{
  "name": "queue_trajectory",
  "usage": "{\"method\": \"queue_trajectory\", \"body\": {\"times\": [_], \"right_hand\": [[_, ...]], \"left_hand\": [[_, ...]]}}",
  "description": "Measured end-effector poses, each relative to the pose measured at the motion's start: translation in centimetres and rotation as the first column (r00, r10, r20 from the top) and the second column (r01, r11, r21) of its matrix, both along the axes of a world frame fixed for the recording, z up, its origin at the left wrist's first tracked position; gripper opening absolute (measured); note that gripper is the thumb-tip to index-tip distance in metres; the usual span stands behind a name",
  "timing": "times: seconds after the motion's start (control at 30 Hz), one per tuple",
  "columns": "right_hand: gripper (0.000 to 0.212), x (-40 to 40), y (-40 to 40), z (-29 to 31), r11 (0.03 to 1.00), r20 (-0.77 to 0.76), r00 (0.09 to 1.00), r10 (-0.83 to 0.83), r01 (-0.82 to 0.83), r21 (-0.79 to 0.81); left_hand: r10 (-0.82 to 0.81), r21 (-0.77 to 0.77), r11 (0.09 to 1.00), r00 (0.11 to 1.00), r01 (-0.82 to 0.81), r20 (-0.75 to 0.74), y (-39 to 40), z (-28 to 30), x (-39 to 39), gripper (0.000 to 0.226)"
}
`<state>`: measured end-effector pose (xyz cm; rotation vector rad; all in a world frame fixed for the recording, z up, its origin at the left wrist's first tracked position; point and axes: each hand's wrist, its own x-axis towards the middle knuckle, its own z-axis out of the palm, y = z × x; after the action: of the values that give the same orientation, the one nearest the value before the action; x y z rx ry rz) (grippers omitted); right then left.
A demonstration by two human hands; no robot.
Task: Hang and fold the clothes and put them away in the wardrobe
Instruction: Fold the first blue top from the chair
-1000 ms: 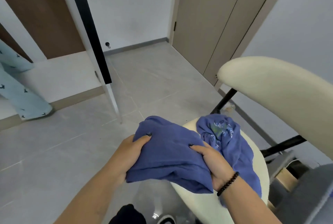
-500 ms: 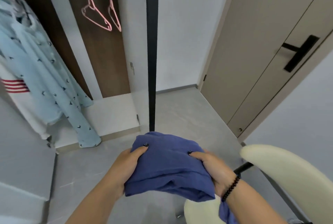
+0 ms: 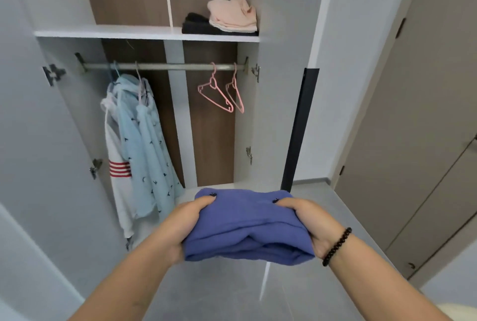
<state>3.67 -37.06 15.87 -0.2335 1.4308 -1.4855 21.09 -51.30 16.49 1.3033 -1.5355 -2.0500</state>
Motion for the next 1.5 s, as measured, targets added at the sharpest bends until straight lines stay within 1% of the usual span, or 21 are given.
{"method": "queue_trajectory", "body": {"times": [0.13,0.23,0.43,0.5,0.63,0.77,0.83,0.9,0.93,0.97,1.03,1.07,1.17,1.23,1.27,1.3,1.37,1.4,1.43,1.47,1.5], "right_hand": [[0.015,-1.4,-5.2,2.9,0.995,-0.03,0.998,0.063,-0.066,-0.073],[0.013,-3.2,-9.6,5.3,0.982,-0.032,0.992,0.119,-0.122,-0.143],[0.012,-8.1,-18.9,10.3,0.925,-0.109,0.974,0.197,-0.222,-0.31],[0.01,-9.9,-21.6,12.4,0.907,-0.137,0.969,0.206,-0.241,-0.345],[0.016,-12.2,-26.1,16.2,0.862,-0.199,0.955,0.221,-0.287,-0.419],[0.017,-13.9,-31.2,19.2,0.86,-0.215,0.953,0.211,-0.286,-0.423],[0.013,-15.1,-33.7,21.1,0.854,-0.241,0.949,0.201,-0.29,-0.431],[0.009,-16.5,-36.1,23.0,0.818,-0.266,0.943,0.2,-0.31,-0.485],[0.011,-17.2,-37.2,23.9,0.795,-0.276,0.94,0.199,-0.32,-0.515],[0.019,-18.0,-38.5,24.9,0.78,-0.285,0.937,0.201,-0.329,-0.533],[0.045,-19.8,-41.4,26.7,0.764,-0.291,0.942,0.167,-0.311,-0.565],[0.048,-20.8,-42.9,27.6,0.763,-0.283,0.949,0.139,-0.285,-0.581],[0.034,-24.5,-47.6,31.1,0.804,-0.332,0.943,-0.005,-0.194,-0.563],[0.027,-27.4,-50.3,33.6,0.803,-0.381,0.921,-0.081,-0.166,-0.572],[0.02,-28.6,-51.4,35.0,0.787,-0.41,0.901,-0.141,-0.149,-0.599],[0.018,-29.6,-52.3,36.2,0.771,-0.442,0.869,-0.222,-0.121,-0.625],[0.047,-32.4,-53.6,38.1,0.76,-0.486,0.783,-0.388,-0.026,-0.649],[0.049,-34.0,-54.2,38.5,0.763,-0.485,0.777,-0.4,-0.011,-0.646],[0.041,-35.3,-54.6,38.6,0.805,-0.554,0.731,-0.398,-0.011,-0.594],[0.028,-36.6,-54.9,38.3,0.878,-0.698,0.598,-0.394,0.021,-0.478],[0.024,-37.9,-55.3,37.5,0.96,-0.86,0.431,-0.274,0.069,-0.271]], "left_hand": [[0.061,-0.036,0.997,0.995,-0.064,-0.083,-4.2,3.5,-0.6,0.028],[0.075,-0.065,0.994,0.99,-0.083,-0.122,-8.1,6.2,-1.9,0.035],[0.089,-0.2,0.971,0.975,-0.13,-0.203,-15.9,12.5,-6.3,0.038],[0.099,-0.232,0.96,0.968,-0.153,-0.232,-18.1,14.6,-7.9,0.035],[0.109,-0.277,0.942,0.954,-0.189,-0.28,-22.4,18.0,-10.4,0.03],[0.096,-0.308,0.926,0.924,-0.22,-0.37,-27.0,20.9,-12.3,0.028],[0.086,-0.322,0.916,0.901,-0.24,-0.426,-29.5,22.5,-13.4,0.023],[0.057,-0.374,0.893,0.888,-0.25,-0.457,-32.1,24.1,-15.0,0.017],[0.043,-0.399,0.882,0.885,-0.252,-0.464,-33.5,25.0,-15.9,0.015],[0.035,-0.411,0.875,0.88,-0.256,-0.474,-34.8,25.8,-16.9,0.012],[0.008,-0.421,0.873,0.869,-0.248,-0.495,-37.6,27.6,-19.2,0.01],[-0.009,-0.43,0.87,0.866,-0.24,-0.5,-38.9,28.6,-20.4,0.01],[-0.055,-0.455,0.863,0.854,-0.221,-0.517,-43.2,31.7,-24.3,0.012],[-0.106,-0.464,0.867,0.843,-0.181,-0.527,-45.9,33.7,-27.0,0.016],[-0.132,-0.465,0.87,0.831,-0.165,-0.541,-47.2,34.7,-28.4,0.019],[-0.149,-0.467,0.869,0.813,-0.164,-0.563,-48.3,35.6,-30.0,0.019],[-0.16,-0.465,0.862,0.765,-0.2,-0.624,-50.1,37.0,-33.2,0.018],[-0.159,-0.461,0.863,0.754,-0.208,-0.637,-50.9,37.2,-35.0,0.019],[-0.162,-0.465,0.864,0.768,-0.192,-0.619,-51.7,36.9,-36.8,0.022],[-0.163,-0.479,0.863,0.811,-0.158,-0.562,-52.5,36.1,-38.7,0.026],[-0.174,-0.498,0.861,0.861,-0.102,-0.479,-53.2,35.0,-40.4,0.024]]}}
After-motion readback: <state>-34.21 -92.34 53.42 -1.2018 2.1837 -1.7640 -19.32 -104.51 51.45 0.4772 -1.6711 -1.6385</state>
